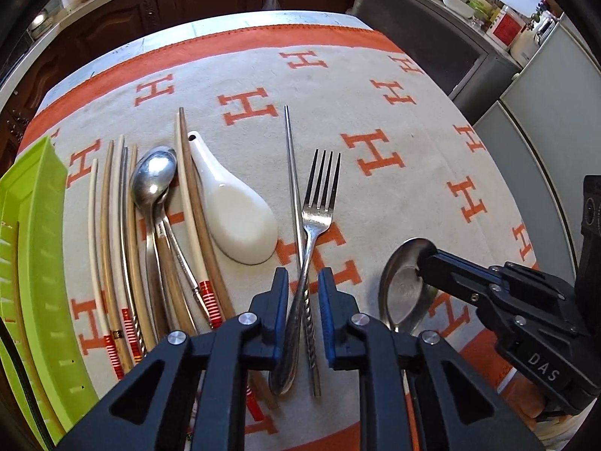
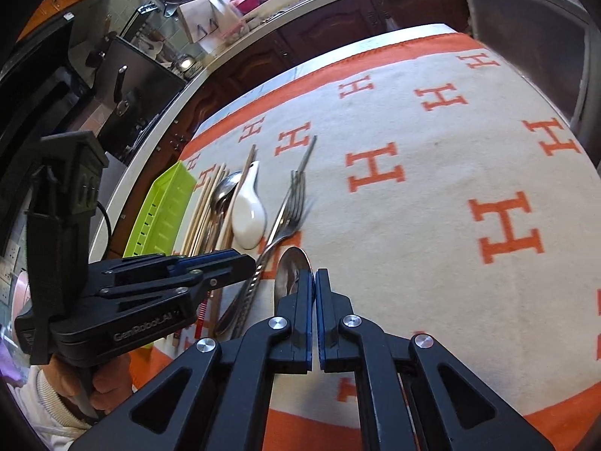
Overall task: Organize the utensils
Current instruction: 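Grasp the silver fork with the left tool while the right tool grasps a silver spoon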
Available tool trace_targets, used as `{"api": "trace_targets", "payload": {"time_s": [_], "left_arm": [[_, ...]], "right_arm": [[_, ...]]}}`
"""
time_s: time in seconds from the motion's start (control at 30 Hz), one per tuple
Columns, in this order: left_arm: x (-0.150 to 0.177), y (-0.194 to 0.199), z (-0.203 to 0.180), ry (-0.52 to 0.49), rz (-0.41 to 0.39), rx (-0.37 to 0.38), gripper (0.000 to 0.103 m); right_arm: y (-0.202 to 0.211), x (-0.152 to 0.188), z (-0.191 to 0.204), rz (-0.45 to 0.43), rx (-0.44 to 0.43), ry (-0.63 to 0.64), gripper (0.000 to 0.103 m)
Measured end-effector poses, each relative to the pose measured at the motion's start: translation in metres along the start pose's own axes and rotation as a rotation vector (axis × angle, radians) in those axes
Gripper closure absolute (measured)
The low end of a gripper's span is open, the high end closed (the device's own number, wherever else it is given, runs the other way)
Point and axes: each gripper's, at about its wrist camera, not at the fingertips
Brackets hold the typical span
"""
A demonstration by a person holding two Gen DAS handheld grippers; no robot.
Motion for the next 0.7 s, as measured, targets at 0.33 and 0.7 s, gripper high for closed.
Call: {"api": "trace_targets", "payload": {"time_s": [0.33, 0.7], "left_arm": [[-0.003, -0.016, -0.006, -0.033, 0.002, -0.038, 0.095], [-0.002, -0.006, -0.003, 0.0, -0.021, -0.031, 0.099]], "right_arm": [[0.012, 0.012, -0.022, 0.002, -0.005, -0.043, 0.101], [0.008, 0.015, -0.031, 0.006, -0.017, -0.074, 0.101]]}}
Point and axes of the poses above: each gripper's, at about its wrist camera, not at the fingertips, and y roughly against the way its jaws point, z to its left, x to its underside, and after that the axes turned 10 degrees about y, right-handed
